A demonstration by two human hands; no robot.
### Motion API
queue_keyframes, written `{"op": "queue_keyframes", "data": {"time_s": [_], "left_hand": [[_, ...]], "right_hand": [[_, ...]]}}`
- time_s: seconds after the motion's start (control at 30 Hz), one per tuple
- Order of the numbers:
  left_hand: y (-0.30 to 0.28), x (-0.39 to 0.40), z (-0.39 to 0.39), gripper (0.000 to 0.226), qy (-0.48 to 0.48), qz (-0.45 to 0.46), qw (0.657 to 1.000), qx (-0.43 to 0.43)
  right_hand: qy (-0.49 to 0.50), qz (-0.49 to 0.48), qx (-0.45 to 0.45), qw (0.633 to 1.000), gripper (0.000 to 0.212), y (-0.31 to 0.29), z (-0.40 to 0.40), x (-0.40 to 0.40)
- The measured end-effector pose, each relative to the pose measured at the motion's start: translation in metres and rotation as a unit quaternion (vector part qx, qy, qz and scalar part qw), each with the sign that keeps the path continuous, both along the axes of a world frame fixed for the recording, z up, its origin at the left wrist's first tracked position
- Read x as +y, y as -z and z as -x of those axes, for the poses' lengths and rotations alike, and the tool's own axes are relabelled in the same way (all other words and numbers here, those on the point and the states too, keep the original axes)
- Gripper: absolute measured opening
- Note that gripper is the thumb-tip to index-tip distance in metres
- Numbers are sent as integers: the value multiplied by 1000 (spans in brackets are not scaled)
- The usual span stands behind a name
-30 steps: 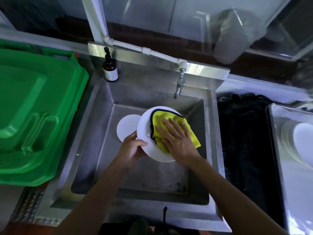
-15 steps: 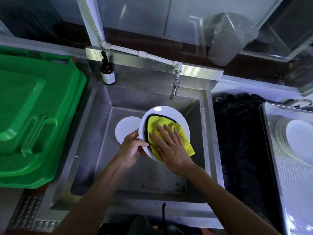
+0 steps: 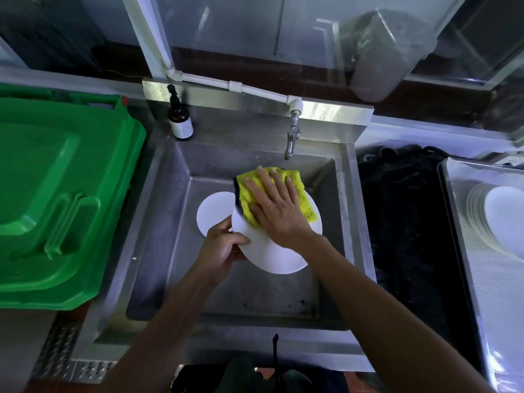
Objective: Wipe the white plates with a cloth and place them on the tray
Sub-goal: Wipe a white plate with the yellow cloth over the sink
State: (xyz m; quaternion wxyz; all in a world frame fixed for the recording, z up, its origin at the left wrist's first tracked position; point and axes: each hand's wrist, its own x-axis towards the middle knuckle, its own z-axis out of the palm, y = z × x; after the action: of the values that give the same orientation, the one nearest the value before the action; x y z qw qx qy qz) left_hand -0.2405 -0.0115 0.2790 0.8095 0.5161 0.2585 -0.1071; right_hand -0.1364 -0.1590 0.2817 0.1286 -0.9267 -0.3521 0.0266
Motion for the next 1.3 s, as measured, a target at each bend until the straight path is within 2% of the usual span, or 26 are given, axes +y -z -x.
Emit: {"op": "queue_keyframes", "data": {"time_s": [0.23,0.47,0.73,0.87,1.0,1.3], "left_hand": [[-2,-3,6,57,-54,8,998,-29],[-3,-5,1,55,-96,18,995,-24],[1,-7,1,60,-129,44,990,-32],[4,-10,3,52,-133,49,989,-27],[10,-8,5,51,-158,64,985,-31],[10,1,6,55,-160,40,986,-7]], "right_hand": [[70,11,18,997,56,11,-10,-29],[133,4,64,989,57,24,24,-39],[125,10,92,988,58,26,74,-28],[137,-6,119,983,58,24,90,-7],[128,-28,101,986,60,25,112,7],[146,-27,93,985,58,28,100,-15]]}}
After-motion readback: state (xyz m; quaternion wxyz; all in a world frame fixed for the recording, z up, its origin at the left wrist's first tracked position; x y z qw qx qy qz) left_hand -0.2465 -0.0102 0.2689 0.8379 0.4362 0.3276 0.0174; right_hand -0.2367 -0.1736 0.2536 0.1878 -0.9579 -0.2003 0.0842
